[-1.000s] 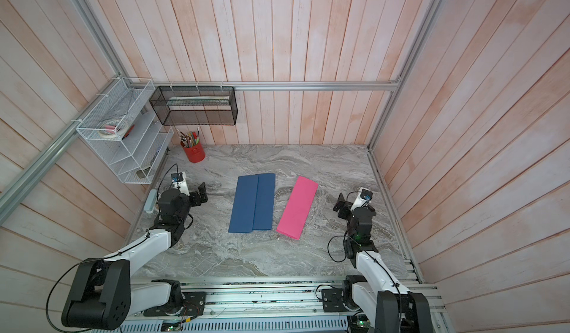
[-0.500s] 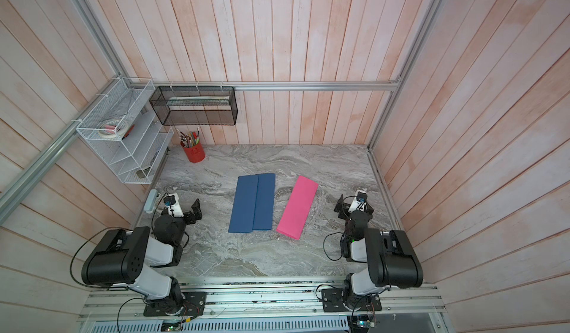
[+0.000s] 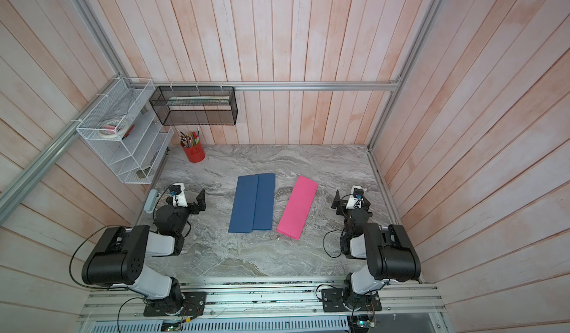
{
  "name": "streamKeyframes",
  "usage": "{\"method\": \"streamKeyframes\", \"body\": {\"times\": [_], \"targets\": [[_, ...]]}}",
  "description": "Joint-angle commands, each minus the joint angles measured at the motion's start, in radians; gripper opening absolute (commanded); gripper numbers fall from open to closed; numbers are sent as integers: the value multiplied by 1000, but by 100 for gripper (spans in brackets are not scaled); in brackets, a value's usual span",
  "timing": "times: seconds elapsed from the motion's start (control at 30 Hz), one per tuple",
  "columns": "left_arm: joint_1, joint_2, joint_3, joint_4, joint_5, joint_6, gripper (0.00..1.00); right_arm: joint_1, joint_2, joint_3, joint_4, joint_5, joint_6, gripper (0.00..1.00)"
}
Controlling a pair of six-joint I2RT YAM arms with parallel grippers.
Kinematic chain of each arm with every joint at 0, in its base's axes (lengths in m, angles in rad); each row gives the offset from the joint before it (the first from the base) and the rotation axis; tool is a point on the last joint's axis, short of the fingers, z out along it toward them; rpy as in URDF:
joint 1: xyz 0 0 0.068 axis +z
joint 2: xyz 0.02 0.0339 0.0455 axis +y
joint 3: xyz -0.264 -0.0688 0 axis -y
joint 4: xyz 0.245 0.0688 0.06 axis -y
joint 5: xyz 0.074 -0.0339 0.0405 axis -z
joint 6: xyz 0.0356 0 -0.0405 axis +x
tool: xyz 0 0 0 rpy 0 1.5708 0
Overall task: Fold the rectangular paper in half along the long edge
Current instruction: Reset both arms
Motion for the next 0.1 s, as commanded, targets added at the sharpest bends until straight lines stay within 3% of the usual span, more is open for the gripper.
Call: {"method": "streamKeyframes", "body": {"times": [0.0, 0.07], "targets": [[-1, 4, 12, -17, 22, 19, 100, -4, 10, 13, 5, 9, 0, 98], [0, 2, 9, -12, 21, 19, 100, -3, 11, 12, 10, 10, 2, 98]]}}
